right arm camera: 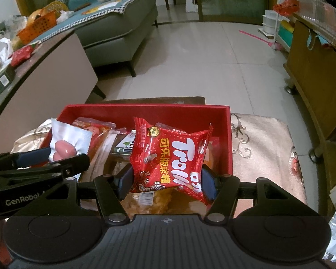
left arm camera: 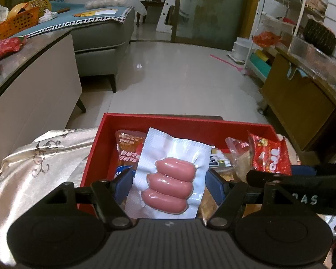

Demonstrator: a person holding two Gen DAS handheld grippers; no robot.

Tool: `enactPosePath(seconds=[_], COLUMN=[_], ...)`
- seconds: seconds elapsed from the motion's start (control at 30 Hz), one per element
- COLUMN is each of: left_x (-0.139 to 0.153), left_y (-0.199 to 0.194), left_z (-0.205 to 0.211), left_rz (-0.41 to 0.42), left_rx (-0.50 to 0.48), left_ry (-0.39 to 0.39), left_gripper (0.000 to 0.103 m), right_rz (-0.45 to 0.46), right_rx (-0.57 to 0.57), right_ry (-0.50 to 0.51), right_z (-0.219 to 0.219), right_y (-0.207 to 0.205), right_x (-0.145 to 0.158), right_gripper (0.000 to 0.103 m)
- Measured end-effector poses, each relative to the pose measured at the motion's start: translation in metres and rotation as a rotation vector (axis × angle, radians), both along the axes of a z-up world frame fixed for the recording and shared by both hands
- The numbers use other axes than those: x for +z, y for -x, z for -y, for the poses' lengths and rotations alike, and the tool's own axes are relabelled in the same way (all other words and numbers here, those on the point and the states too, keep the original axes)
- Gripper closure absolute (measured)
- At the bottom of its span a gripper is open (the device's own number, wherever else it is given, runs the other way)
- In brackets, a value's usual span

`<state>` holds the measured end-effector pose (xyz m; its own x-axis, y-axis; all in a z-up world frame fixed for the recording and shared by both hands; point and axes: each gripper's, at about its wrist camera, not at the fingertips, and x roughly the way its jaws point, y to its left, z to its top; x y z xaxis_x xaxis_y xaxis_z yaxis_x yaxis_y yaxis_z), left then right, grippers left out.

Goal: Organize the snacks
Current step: 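Lower the sausage pack into the red box with the left gripper while the right lowers the Trolli bag, then open both grippers to release the Trolli bag and sausage pack in the box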

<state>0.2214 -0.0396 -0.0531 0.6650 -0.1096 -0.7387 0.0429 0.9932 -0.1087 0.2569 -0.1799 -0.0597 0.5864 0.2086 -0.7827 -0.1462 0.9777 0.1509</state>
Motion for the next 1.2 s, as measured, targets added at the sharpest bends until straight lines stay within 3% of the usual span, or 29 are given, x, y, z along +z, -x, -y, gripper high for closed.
enactPosePath(seconds=[0.67, 0.83, 1.2], left_x=[-0.0113, -0.0088, -0.0066], left_y=[-0.0023, -0.0023, 0.0], left_z=[0.0027, 0.0008, -0.0022], left_rz=[-0.04, -0.032, -0.022], left_rx=[-0.008, 0.005, 0.013], left_ry=[-0.044, -0.057, -0.073], left_gripper=[0.037, 0.037, 0.036], right_rz=[-0.01, -0.022, -0.023], right_rx=[0.001, -0.006, -0.012], right_ry=[0.037, 0.045, 0.046], right_z=[0.0022, 0.0034, 0.0069], right_y=[-0.0019, -0.0024, -0.0026], right_x=[-0.0056, -0.0079, -0.0076], right_gripper=[0.026, 0.019, 0.019])
